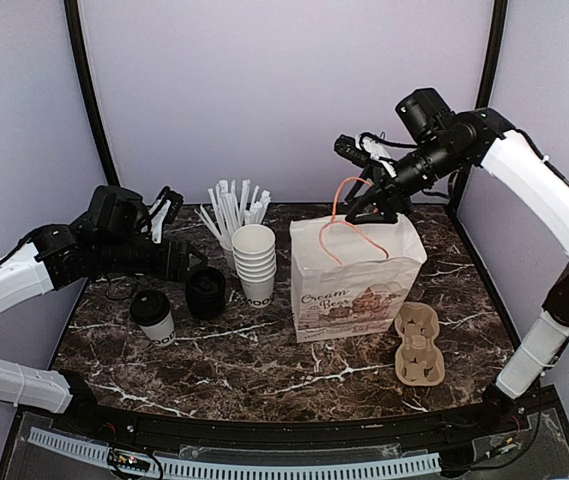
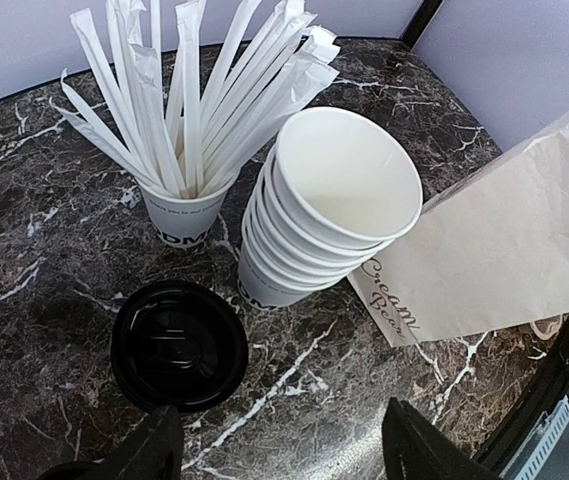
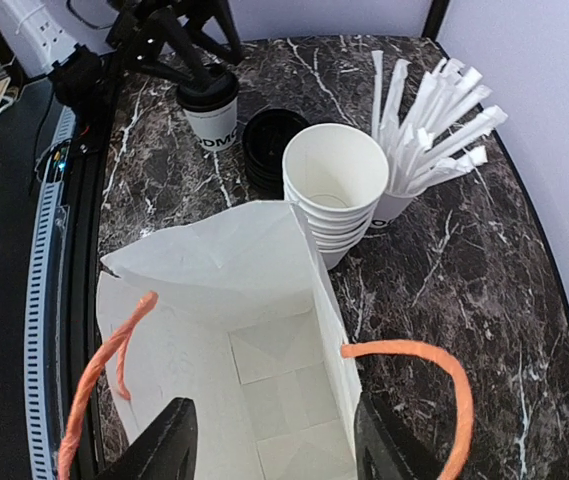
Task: Pack the takeout coffee
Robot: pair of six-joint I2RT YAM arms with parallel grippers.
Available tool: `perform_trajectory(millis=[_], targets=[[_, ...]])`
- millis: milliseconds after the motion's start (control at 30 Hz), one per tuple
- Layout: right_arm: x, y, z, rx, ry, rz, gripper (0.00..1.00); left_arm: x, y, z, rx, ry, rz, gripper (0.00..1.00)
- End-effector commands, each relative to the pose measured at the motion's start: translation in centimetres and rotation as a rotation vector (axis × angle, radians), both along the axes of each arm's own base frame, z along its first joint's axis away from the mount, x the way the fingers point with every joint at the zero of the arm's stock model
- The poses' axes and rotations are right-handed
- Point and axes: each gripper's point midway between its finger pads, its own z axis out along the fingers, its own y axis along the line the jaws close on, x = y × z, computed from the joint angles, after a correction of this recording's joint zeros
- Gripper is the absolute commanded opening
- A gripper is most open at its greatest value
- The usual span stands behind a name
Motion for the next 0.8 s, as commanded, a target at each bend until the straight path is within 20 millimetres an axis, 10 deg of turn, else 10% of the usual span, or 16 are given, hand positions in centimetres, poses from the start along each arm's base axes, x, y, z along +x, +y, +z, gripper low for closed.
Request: perform_trajectory(millis=[0,267,567,767], targets=[[1.7,-1.8,3.6,0.044,-0.103,-0.097,0.58,0.0,0.1,-0.3,0.015,-0.009,-0.001,0.71],[4.0,-12.1,3.3,0.079,-0.092,-0.406,0.7,1.0,-0.3,0.6,0.021,-0.04,0.003,0.72],[4.1,-25.0,-14.4,-0.233,0.265,-0.848,0.67,1.9,-1.2,1.5,0.02,-0.058,-0.015,0.74],[1.1,-25.1,-21.2,-0.336,0.399,-0.821,0.68,1.9,-0.9,1.1,0.036,-0.06,-0.013,0.74]])
